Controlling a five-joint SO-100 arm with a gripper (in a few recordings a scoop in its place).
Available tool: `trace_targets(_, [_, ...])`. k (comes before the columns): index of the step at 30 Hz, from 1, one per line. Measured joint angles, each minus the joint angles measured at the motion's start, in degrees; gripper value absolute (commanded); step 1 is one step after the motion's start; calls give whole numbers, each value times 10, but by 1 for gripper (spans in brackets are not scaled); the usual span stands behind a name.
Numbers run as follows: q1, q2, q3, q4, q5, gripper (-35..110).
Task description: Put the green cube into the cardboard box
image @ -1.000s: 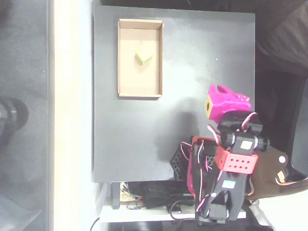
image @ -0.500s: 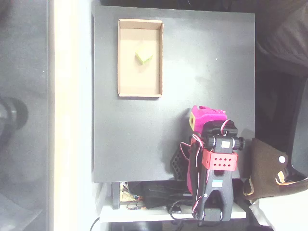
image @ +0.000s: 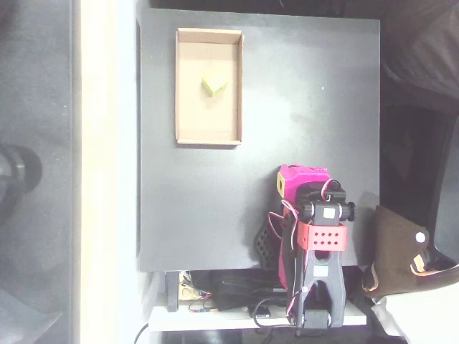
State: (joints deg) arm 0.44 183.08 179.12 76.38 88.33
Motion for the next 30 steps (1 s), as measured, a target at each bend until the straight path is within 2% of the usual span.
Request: trace_targets(30, [-2,71,11,2,-4,5])
